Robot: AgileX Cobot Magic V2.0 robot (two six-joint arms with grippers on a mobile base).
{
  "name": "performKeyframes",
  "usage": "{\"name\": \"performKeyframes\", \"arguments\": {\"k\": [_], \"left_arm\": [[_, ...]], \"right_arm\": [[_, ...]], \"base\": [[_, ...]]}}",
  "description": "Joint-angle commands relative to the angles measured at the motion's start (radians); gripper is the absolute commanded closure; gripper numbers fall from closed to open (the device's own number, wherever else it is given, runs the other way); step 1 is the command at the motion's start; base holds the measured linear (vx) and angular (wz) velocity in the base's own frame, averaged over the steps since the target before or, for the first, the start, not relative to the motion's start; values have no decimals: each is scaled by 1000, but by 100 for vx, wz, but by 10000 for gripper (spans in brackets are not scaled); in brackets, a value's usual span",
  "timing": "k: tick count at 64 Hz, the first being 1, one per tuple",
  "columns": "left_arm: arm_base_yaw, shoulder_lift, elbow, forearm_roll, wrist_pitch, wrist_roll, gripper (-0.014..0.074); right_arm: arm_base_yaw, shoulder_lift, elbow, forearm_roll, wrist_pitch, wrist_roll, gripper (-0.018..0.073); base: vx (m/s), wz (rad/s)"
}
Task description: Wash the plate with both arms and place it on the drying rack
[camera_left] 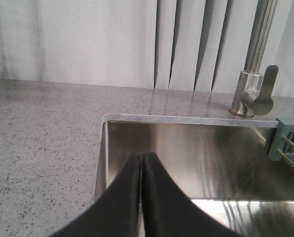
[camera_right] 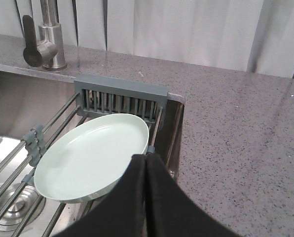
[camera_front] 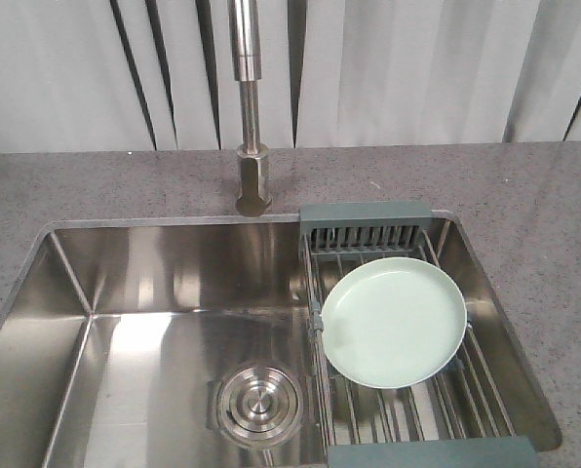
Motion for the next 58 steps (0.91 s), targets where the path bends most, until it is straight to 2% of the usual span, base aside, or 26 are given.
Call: {"name": "performKeyframes", "arguments": {"k": [1,58], "left_arm": [[-1,-16,15,-8,-70,-9,602],[-1,-16,15,-8,-68,-9,602]], "right_arm": [[-3,8,-28,0,-69,-5,569],[-3,-21,-5,-21,-70,-5,569]], "base": [[0,0],[0,0]]}}
